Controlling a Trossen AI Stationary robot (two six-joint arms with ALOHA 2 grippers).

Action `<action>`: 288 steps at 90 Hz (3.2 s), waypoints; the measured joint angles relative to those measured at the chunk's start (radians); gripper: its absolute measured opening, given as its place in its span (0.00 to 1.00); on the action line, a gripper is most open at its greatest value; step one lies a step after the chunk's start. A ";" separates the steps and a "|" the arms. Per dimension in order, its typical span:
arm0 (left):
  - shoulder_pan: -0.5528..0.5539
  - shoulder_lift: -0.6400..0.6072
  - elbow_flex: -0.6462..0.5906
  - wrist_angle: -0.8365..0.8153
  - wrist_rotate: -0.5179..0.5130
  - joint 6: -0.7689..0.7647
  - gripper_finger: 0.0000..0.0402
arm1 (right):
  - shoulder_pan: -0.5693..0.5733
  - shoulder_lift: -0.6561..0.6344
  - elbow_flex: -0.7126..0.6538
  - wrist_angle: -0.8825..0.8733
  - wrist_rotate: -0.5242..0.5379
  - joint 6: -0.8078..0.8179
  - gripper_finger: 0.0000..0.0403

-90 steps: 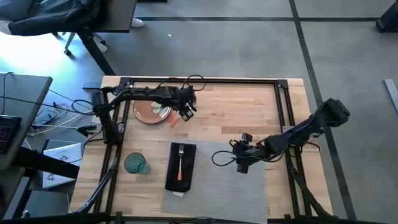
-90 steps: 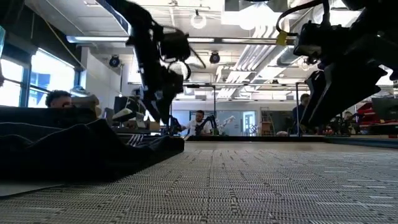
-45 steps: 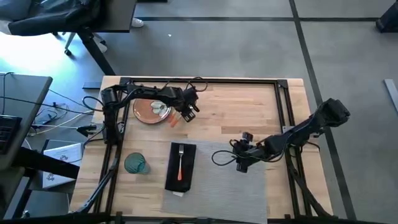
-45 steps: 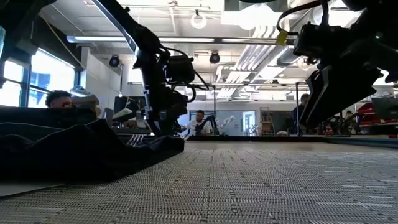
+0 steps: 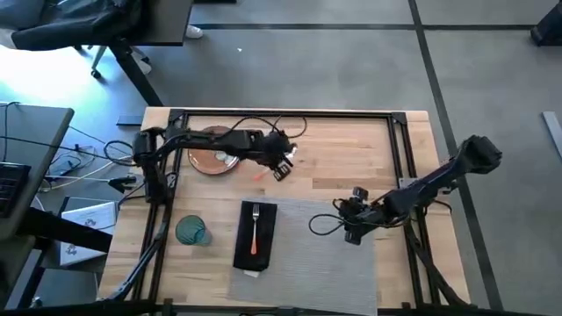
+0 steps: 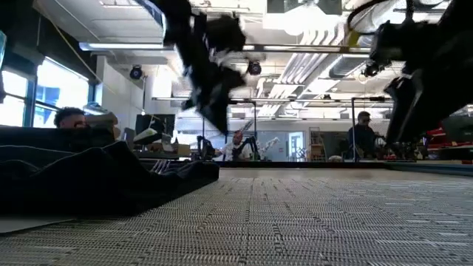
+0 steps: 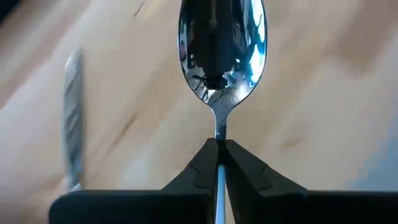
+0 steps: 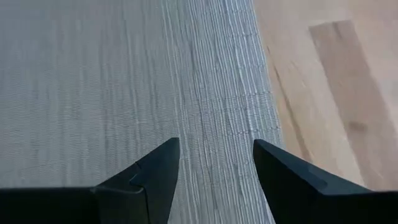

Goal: Set table place
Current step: Put the orange spoon on the gray mat

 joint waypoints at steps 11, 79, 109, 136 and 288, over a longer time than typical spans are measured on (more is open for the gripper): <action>-0.107 -0.004 0.060 0.031 -0.015 -0.092 0.00 | 0.035 -0.100 0.000 -0.079 0.022 0.030 0.48; -0.518 0.438 0.343 0.666 -0.334 -0.583 0.00 | 0.104 -0.591 0.001 -0.243 0.061 -0.005 0.48; -0.522 0.681 0.714 0.389 -0.300 -0.687 0.00 | 0.104 -0.613 0.001 -0.412 0.057 0.094 0.48; -0.513 0.743 0.735 0.395 -0.285 -0.747 0.00 | 0.104 -0.612 0.001 -0.425 0.066 0.144 0.48; -0.577 0.615 0.603 -0.193 -0.148 -0.046 0.21 | 0.162 0.304 0.000 0.293 0.030 0.336 0.01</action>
